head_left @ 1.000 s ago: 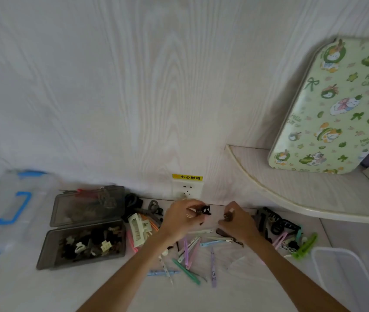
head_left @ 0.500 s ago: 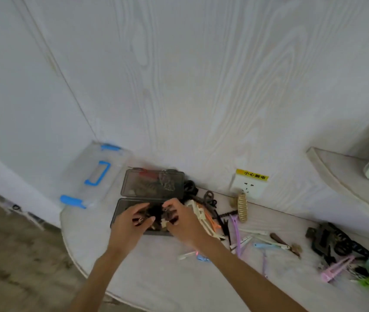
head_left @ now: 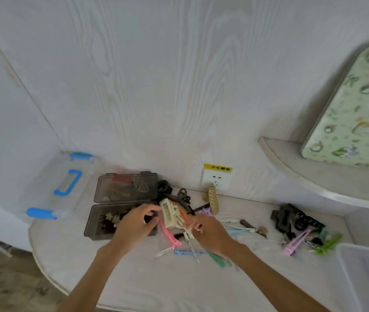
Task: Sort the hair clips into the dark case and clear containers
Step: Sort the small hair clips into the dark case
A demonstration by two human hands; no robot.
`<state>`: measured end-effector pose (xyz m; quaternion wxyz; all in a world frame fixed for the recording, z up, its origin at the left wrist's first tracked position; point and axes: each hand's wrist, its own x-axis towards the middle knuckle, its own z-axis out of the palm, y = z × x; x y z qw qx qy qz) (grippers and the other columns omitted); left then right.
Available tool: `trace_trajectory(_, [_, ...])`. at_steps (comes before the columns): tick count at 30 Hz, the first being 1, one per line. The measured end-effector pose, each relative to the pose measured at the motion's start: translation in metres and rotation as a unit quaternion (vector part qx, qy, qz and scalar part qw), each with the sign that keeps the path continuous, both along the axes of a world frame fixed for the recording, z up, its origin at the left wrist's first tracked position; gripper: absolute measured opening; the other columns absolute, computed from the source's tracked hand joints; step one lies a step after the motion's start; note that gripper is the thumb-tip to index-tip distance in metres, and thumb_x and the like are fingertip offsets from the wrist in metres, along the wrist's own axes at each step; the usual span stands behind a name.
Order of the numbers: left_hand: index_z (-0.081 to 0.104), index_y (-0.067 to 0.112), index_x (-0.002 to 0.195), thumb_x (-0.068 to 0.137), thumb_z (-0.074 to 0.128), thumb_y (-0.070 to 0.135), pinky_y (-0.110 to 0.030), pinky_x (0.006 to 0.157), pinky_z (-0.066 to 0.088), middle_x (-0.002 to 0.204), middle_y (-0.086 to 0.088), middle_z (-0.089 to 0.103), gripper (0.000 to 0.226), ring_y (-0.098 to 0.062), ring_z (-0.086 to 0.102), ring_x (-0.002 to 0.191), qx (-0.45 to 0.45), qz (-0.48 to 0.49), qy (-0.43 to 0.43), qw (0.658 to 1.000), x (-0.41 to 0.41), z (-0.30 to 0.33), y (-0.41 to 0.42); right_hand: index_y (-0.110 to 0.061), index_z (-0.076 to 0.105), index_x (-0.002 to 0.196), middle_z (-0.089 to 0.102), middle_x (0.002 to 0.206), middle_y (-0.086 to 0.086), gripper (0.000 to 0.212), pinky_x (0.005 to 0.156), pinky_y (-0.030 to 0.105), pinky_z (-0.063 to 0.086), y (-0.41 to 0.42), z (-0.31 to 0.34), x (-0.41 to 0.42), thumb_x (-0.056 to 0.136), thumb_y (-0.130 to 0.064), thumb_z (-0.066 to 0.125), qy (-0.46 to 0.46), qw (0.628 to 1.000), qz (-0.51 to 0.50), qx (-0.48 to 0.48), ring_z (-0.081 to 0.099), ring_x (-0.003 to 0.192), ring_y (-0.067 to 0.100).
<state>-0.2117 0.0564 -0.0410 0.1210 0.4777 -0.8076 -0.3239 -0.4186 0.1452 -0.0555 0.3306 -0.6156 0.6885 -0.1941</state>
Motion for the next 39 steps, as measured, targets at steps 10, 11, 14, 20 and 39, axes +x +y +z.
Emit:
trace_trajectory(10, [0.044, 0.026, 0.136, 0.094, 0.045, 0.013, -0.018, 0.105, 0.027, 0.143, 0.006, 0.042, 0.044, -0.009, 0.038, 0.131, -0.021, -0.248, -0.018, 0.968, -0.186, -0.045, 0.05, -0.018, 0.019, 0.147, 0.022, 0.153, 0.004, 0.06, 0.108, 0.025, 0.03, 0.101, -0.021, -0.126, 0.092, -0.007, 0.04, 0.169, 0.966, -0.191, 0.031, 0.029, 0.139, 0.02])
trace_trajectory(11, [0.039, 0.028, 0.139, 0.095, 0.044, 0.012, -0.022, 0.109, 0.027, 0.147, 0.006, 0.037, 0.048, -0.011, 0.033, 0.134, -0.031, -0.27, -0.029, 0.962, -0.201, -0.049, 0.056, -0.019, 0.011, 0.149, 0.013, 0.156, 0.003, 0.065, 0.109, 0.028, 0.032, 0.106, -0.022, -0.131, 0.092, -0.006, 0.039, 0.184, 0.965, -0.181, 0.051, 0.024, 0.141, 0.02])
trace_trajectory(14, [0.032, 0.029, 0.143, 0.095, 0.04, 0.012, -0.031, 0.111, 0.029, 0.151, 0.006, 0.029, 0.051, -0.015, 0.026, 0.138, -0.067, -0.305, -0.086, 0.946, -0.228, -0.059, 0.068, -0.019, 0.011, 0.149, 0.016, 0.156, 0.002, 0.069, 0.113, 0.033, 0.027, 0.107, -0.03, -0.138, 0.09, -0.004, 0.042, 0.209, 0.965, -0.136, 0.083, 0.024, 0.14, 0.023])
trace_trajectory(20, [0.044, 0.027, 0.137, 0.093, 0.047, 0.022, -0.034, 0.105, 0.035, 0.145, 0.004, 0.039, 0.045, -0.018, 0.031, 0.136, -0.125, -0.318, -0.14, 0.929, -0.213, -0.069, 0.065, -0.014, 0.056, 0.112, 0.06, 0.113, 0.006, 0.023, 0.087, 0.035, 0.046, 0.105, -0.037, -0.137, 0.09, -0.022, 0.051, 0.19, 0.964, -0.187, 0.012, 0.054, 0.108, 0.024])
trace_trajectory(39, [0.046, 0.023, 0.134, 0.095, 0.042, 0.023, -0.035, 0.101, 0.035, 0.138, 0.0, 0.048, 0.039, -0.022, 0.041, 0.127, -0.229, -0.361, -0.149, 0.892, -0.31, -0.043, 0.076, -0.007, 0.046, 0.126, 0.047, 0.129, 0.013, 0.041, 0.094, 0.031, 0.042, 0.146, 0.007, -0.218, 0.086, -0.003, 0.052, 0.296, 0.915, -0.245, 0.126, 0.047, 0.119, 0.027])
